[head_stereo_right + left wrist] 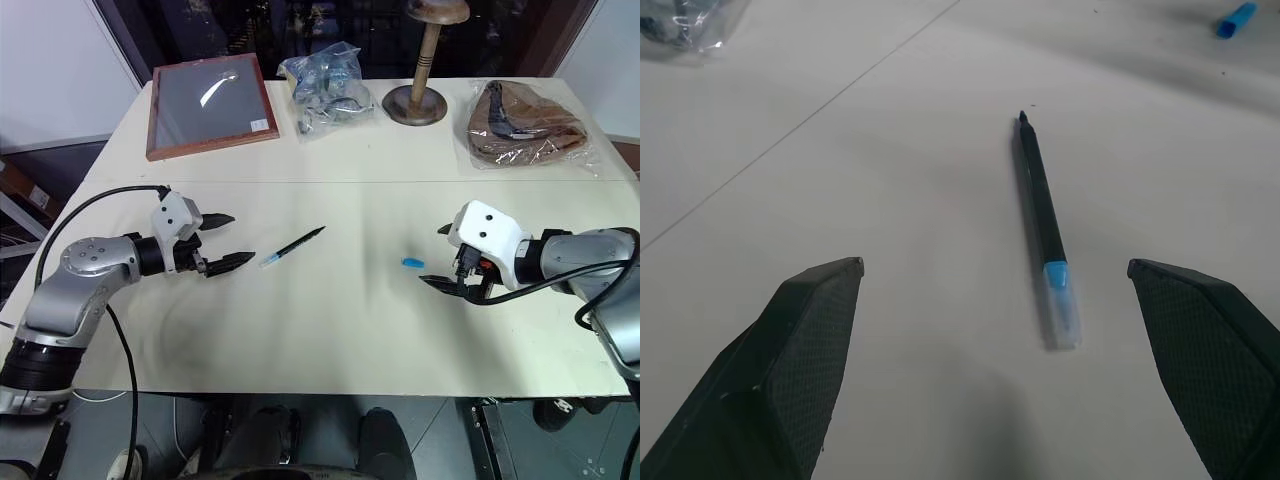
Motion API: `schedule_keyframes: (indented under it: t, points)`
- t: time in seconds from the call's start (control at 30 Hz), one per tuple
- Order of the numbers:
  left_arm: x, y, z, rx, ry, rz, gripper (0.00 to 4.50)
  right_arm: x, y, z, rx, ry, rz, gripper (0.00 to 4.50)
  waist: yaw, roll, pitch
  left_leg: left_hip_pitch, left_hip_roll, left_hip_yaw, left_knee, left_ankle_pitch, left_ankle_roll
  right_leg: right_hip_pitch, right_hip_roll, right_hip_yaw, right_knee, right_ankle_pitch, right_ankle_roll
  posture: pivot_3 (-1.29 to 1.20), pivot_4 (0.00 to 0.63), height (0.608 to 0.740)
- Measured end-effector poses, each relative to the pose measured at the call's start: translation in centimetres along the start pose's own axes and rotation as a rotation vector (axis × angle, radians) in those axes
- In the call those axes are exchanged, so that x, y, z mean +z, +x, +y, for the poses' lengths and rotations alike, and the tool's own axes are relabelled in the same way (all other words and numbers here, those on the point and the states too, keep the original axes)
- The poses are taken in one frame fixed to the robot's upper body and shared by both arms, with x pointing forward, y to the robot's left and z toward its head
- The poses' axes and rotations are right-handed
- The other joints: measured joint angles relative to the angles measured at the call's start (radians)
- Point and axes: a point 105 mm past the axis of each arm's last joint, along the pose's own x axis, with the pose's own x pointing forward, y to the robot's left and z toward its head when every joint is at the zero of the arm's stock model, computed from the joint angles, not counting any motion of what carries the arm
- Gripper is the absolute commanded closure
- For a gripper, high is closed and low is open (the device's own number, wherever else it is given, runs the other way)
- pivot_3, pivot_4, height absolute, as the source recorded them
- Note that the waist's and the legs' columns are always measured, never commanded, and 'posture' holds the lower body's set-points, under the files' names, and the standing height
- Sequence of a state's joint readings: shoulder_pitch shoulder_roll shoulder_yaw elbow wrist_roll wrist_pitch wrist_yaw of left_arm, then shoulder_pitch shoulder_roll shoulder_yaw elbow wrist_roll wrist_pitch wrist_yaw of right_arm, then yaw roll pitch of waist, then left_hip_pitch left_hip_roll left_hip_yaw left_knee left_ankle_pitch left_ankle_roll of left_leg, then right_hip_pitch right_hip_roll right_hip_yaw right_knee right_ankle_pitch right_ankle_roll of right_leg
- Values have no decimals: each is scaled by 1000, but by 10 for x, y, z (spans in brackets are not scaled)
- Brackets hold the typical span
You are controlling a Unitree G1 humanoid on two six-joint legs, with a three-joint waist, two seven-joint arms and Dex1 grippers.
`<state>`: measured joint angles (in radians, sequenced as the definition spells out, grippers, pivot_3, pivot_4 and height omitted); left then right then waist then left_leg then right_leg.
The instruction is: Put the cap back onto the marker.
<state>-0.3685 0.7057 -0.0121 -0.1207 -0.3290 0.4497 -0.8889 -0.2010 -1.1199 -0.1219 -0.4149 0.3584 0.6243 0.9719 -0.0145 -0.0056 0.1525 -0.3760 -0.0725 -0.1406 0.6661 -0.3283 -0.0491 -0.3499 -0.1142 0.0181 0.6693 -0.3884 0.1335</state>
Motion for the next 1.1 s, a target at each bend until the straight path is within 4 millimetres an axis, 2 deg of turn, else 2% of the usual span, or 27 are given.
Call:
schedule_keyframes:
  t: [0.33,0.67,0.87,1.1]
  points:
    - [1,7,6,5,4,-7,60,-5,1,2,-8,22,3,0,2,0,0,0,0,0,1,0,0,0,0,0,1,0,0,0,150,740]
    - [8,54,11,-108,-61,-40,60,8,2,12,-80,32,-56,0,2,0,0,-1,-2,2,3,0,0,1,0,-3,2,0,1,0,150,740]
    - [-11,69,8,-156,-26,31,60,12,1,17,-123,50,-66,0,-3,-1,0,-1,-1,2,2,0,0,0,0,-3,3,0,1,0,150,740]
    - [-20,79,5,-156,51,92,60,10,2,26,-140,68,-56,0,1,-1,0,-2,-2,1,4,0,0,0,0,-3,3,1,2,0,150,740]
